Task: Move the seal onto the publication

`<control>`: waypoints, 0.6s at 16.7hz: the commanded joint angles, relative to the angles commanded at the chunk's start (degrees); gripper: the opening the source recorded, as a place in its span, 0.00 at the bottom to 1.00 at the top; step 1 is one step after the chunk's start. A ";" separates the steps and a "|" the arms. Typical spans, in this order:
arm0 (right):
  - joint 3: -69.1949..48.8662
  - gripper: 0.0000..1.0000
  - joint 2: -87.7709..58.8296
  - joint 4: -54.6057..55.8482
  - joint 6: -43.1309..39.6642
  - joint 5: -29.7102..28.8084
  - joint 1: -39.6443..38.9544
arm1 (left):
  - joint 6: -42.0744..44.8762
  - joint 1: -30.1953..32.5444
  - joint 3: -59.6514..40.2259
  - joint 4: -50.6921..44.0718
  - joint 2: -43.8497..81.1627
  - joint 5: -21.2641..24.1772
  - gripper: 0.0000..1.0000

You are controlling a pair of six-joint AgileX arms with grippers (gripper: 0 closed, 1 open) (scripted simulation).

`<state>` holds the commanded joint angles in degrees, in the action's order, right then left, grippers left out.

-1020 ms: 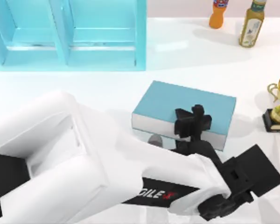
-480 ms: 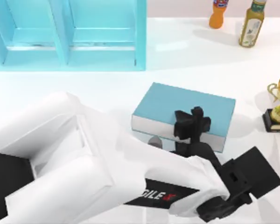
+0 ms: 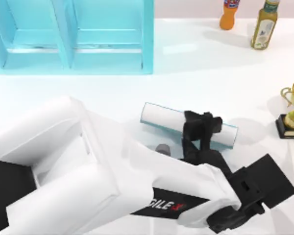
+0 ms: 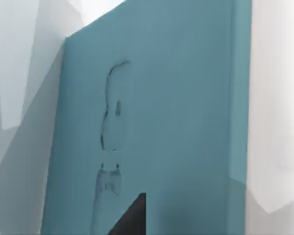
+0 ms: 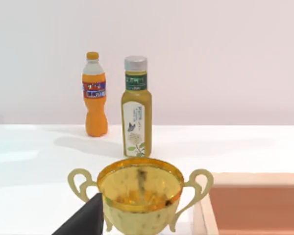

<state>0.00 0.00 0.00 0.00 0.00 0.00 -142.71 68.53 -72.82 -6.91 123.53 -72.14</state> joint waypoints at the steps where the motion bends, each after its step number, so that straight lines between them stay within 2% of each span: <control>1: 0.00 1.00 0.00 0.00 0.00 0.00 0.00 | 0.00 0.00 0.00 0.00 0.00 0.00 0.98; 10: 0.00 1.00 0.00 0.00 0.00 0.00 0.00 | 0.00 0.03 0.11 -0.04 0.05 0.05 1.00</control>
<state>0.00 0.00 0.00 0.00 0.00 0.00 -142.71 68.56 -72.71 -6.95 123.58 -72.09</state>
